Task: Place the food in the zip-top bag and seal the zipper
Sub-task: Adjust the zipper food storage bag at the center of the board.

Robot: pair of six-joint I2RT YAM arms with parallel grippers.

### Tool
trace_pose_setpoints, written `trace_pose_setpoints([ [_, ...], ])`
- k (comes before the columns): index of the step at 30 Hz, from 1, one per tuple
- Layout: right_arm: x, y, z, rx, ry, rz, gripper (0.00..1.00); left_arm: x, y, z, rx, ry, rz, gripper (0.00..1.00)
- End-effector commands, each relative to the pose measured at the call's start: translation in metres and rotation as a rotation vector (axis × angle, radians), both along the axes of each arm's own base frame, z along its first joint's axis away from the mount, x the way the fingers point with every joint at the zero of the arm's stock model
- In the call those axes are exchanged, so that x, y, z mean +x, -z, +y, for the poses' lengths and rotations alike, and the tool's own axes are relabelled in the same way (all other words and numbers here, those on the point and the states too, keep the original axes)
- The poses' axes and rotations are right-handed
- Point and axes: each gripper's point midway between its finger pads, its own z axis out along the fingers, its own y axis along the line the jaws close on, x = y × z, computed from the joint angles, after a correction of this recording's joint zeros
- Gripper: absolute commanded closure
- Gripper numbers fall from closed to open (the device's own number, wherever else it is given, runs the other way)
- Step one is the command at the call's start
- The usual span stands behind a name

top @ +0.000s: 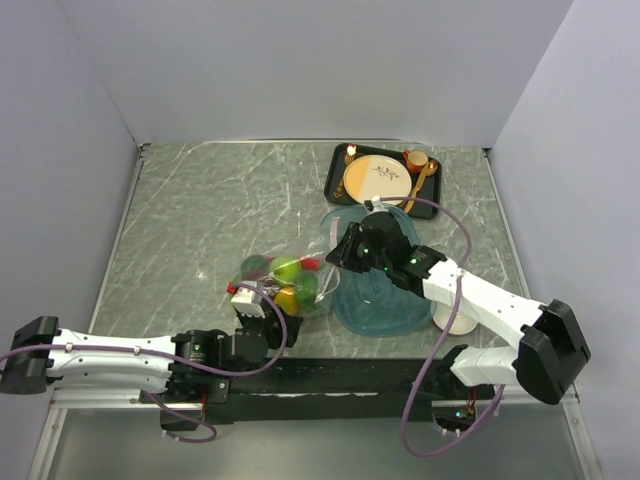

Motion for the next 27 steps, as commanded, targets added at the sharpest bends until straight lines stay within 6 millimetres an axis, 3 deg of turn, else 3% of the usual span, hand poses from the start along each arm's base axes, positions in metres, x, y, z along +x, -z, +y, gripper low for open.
trace_pose_setpoints([
  [1, 0.000, -0.024, -0.010, 0.033, 0.022, -0.077, 0.78, 0.003, 0.000, 0.006, -0.008, -0.037, -0.007, 0.27],
  [6, -0.007, -0.023, -0.018, 0.009, -0.024, -0.100, 0.97, 0.012, 0.009, 0.029, 0.042, -0.129, -0.021, 0.28],
  [13, -0.015, -0.015, -0.015, -0.013, -0.125, -0.077, 1.00, 0.016, 0.011, 0.043, -0.046, -0.160, -0.018, 0.32],
  [17, -0.022, -0.009, -0.004, -0.008, -0.195, -0.049, 1.00, 0.012, 0.007, 0.033, -0.051, -0.108, -0.028, 0.34],
  [23, -0.016, -0.005, 0.000, -0.016, -0.166, -0.034, 1.00, 0.011, 0.001, 0.001, 0.086, -0.003, -0.081, 0.24],
  [27, -0.015, -0.008, -0.001, -0.018, -0.156, -0.041, 1.00, 0.010, -0.020, -0.023, 0.120, 0.058, -0.150, 0.20],
])
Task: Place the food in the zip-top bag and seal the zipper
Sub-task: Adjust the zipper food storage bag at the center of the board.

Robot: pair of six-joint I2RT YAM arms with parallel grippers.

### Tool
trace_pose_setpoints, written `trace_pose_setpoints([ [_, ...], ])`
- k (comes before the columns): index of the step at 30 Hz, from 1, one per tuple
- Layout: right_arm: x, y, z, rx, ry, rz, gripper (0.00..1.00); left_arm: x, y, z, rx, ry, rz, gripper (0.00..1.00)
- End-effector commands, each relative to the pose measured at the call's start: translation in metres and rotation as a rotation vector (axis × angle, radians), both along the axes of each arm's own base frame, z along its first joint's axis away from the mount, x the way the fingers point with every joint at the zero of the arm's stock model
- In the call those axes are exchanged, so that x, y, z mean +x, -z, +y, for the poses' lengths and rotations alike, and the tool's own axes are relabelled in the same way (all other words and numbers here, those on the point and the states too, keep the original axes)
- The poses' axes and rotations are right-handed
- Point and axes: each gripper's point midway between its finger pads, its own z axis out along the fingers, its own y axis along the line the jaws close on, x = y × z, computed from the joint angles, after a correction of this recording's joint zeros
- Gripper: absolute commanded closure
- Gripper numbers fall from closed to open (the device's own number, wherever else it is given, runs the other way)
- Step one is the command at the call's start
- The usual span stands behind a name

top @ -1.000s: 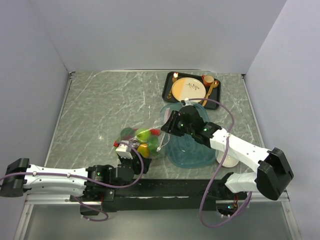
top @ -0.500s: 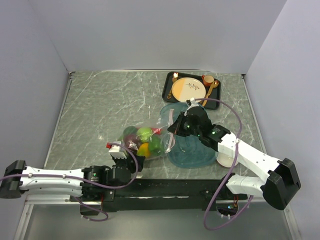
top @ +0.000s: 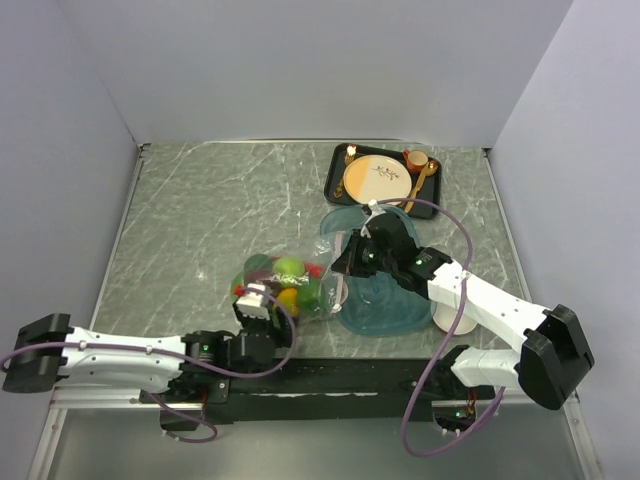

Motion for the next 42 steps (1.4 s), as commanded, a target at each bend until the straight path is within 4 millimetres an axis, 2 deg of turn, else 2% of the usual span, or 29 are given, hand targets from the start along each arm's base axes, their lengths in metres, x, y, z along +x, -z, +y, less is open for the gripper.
trace_pose_setpoints([
  [1, 0.005, -0.018, 0.007, 0.023, -0.006, -0.038, 0.99, -0.001, -0.047, -0.041, -0.062, 0.106, -0.087, 0.19],
  [8, 0.006, -0.019, 0.007, 0.024, -0.004, -0.035, 0.96, -0.004, -0.070, -0.063, -0.086, 0.180, -0.137, 0.18],
  [12, 0.005, -0.020, 0.006, 0.025, 0.000, -0.037, 0.96, -0.003, -0.067, -0.061, -0.095, 0.149, -0.107, 0.19],
  [14, 0.005, -0.022, 0.005, 0.031, 0.007, -0.041, 0.96, 0.001, -0.058, -0.049, -0.084, 0.084, -0.079, 0.19],
  [16, 0.003, -0.024, 0.003, 0.037, 0.011, -0.045, 0.96, 0.005, -0.043, -0.026, -0.017, 0.014, -0.058, 0.18],
  [19, -0.001, -0.027, 0.002, 0.050, 0.004, -0.050, 0.96, 0.010, -0.033, 0.000, -0.040, -0.092, -0.034, 0.20],
  [20, -0.001, -0.027, 0.003, 0.054, 0.003, -0.049, 0.95, 0.009, -0.019, 0.012, -0.030, -0.109, -0.019, 0.21],
  [21, -0.002, -0.030, 0.003, 0.061, 0.002, -0.052, 0.95, 0.010, -0.015, 0.017, -0.042, -0.121, -0.009, 0.21],
  [24, -0.004, -0.029, 0.005, 0.069, -0.010, -0.047, 0.95, 0.009, -0.014, 0.020, -0.135, -0.093, 0.004, 0.22],
  [26, -0.004, -0.028, 0.006, 0.072, -0.010, -0.041, 0.95, 0.012, -0.010, 0.033, -0.185, -0.146, 0.033, 0.23],
  [27, -0.004, -0.028, 0.007, 0.074, -0.011, -0.041, 0.95, 0.014, -0.013, 0.032, -0.202, -0.143, 0.033, 0.25],
  [32, -0.004, -0.030, 0.010, 0.090, -0.017, -0.038, 0.95, 0.021, -0.014, 0.040, -0.189, -0.190, 0.044, 0.24],
  [35, -0.004, -0.030, 0.015, 0.092, -0.029, -0.032, 0.95, 0.035, -0.008, 0.041, -0.167, -0.212, 0.077, 0.22],
  [36, -0.004, -0.030, 0.015, 0.091, -0.030, -0.030, 0.95, 0.046, -0.007, 0.046, -0.171, -0.241, 0.082, 0.21],
  [37, -0.004, -0.030, 0.017, 0.091, -0.033, -0.030, 0.94, 0.049, -0.007, 0.039, -0.193, -0.215, 0.104, 0.21],
  [38, -0.003, -0.031, 0.017, 0.093, -0.034, -0.032, 0.94, 0.054, -0.006, 0.041, -0.184, -0.214, 0.101, 0.21],
  [42, 0.000, -0.030, 0.021, 0.091, -0.034, -0.028, 0.93, 0.077, -0.016, 0.053, -0.172, -0.260, 0.060, 0.20],
])
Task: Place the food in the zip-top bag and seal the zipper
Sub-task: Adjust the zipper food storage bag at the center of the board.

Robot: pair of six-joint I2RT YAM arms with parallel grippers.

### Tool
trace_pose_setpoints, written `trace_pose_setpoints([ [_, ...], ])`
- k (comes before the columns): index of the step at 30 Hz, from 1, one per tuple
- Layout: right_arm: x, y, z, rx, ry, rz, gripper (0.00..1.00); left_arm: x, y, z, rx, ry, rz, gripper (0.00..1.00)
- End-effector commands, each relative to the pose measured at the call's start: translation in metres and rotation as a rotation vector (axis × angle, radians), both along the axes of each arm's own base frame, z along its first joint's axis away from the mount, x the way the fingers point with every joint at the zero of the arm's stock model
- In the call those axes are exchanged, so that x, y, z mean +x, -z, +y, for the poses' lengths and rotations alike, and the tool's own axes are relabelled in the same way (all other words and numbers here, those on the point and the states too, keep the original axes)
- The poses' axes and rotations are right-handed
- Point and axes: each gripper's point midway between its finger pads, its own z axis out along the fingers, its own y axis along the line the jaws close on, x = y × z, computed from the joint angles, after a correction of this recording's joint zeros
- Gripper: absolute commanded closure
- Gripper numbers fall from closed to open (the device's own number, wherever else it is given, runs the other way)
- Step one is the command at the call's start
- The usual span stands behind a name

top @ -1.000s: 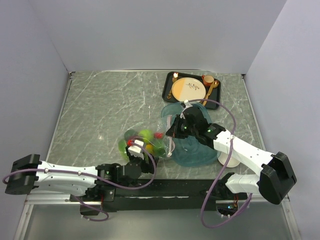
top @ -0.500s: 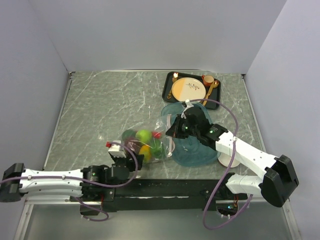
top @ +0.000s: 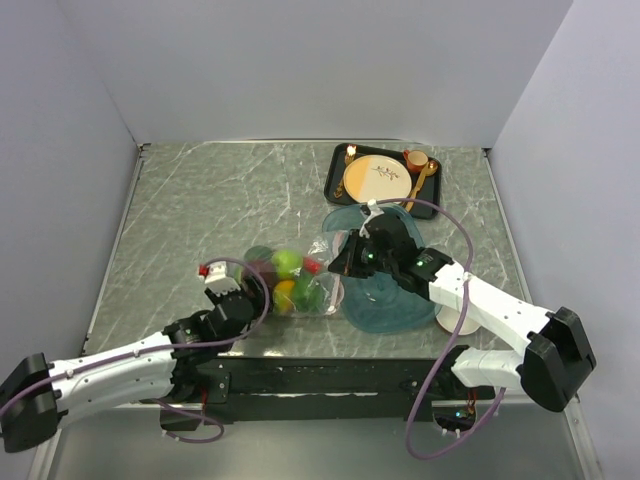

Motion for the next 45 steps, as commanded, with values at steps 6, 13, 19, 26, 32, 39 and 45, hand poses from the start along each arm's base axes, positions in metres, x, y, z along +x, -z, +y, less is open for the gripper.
trace_pose_setpoints([
  [6, 0.019, -0.022, 0.019, 0.041, -0.003, -0.050, 0.91, 0.053, -0.048, 0.001, -0.016, 0.022, -0.098, 0.17],
  [13, 0.030, -0.022, 0.021, 0.058, 0.047, -0.068, 0.91, 0.056, -0.060, -0.001, -0.072, 0.058, -0.090, 0.20],
  [19, 0.030, -0.013, 0.016, 0.052, 0.077, -0.060, 0.92, 0.031, -0.075, -0.014, -0.300, 0.103, -0.067, 0.26],
  [26, 0.033, -0.008, 0.010, 0.036, 0.114, -0.059, 0.91, 0.017, -0.086, -0.031, -0.391, 0.118, -0.024, 0.26],
  [32, 0.033, -0.008, 0.007, 0.041, 0.137, -0.059, 0.92, -0.017, -0.085, -0.079, -0.487, 0.205, 0.048, 0.26],
  [39, 0.031, -0.004, 0.004, 0.032, 0.141, -0.055, 0.91, -0.035, -0.089, -0.107, -0.579, 0.195, 0.073, 0.25],
  [45, 0.028, -0.010, 0.001, 0.039, 0.143, -0.065, 0.91, -0.030, -0.097, -0.117, -0.607, 0.192, 0.047, 0.23],
])
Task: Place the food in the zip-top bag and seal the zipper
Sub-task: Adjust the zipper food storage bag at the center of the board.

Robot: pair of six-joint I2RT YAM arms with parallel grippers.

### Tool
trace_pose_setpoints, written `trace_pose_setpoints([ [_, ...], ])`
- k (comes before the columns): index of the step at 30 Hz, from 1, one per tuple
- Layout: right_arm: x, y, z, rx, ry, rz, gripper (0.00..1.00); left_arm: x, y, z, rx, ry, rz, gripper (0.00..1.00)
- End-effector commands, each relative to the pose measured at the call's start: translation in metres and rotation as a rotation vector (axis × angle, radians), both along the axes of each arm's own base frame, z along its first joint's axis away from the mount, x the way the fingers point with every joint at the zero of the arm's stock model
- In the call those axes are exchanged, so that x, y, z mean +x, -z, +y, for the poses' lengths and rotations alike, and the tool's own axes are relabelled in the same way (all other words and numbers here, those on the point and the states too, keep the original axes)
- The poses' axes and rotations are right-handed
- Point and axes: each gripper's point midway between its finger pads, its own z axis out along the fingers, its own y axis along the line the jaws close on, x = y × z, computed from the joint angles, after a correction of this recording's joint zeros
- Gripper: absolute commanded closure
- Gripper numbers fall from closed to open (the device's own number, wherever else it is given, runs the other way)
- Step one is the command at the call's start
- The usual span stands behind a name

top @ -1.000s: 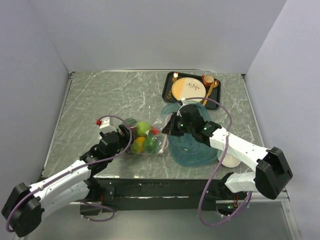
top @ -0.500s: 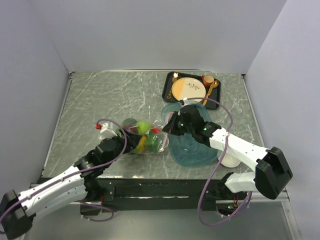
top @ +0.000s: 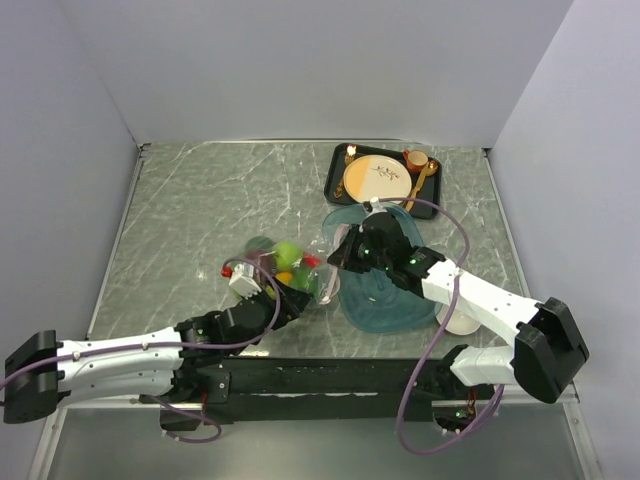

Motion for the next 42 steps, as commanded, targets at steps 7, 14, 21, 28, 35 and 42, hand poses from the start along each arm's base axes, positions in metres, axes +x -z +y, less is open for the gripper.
trace_pose_setpoints([
  [7, -0.001, -0.018, 0.000, 0.036, 0.001, -0.053, 0.91, 0.011, -0.048, -0.027, -0.180, -0.014, -0.052, 0.22],
  [14, -0.004, -0.015, -0.002, 0.030, -0.001, -0.053, 0.91, 0.005, -0.051, -0.039, -0.240, 0.025, -0.019, 0.24],
  [21, -0.004, -0.015, -0.003, 0.024, 0.000, -0.056, 0.91, -0.001, -0.036, -0.043, -0.275, 0.041, 0.044, 0.29],
  [28, -0.001, -0.018, -0.005, 0.021, 0.009, -0.069, 0.91, -0.001, -0.027, -0.036, -0.292, 0.004, 0.090, 0.29],
  [35, 0.000, -0.020, -0.003, 0.022, 0.001, -0.072, 0.91, -0.004, -0.015, -0.040, -0.320, 0.001, 0.138, 0.28],
  [42, -0.005, -0.018, -0.001, 0.034, -0.023, -0.060, 0.91, 0.004, -0.026, -0.040, -0.359, -0.029, 0.104, 0.28],
])
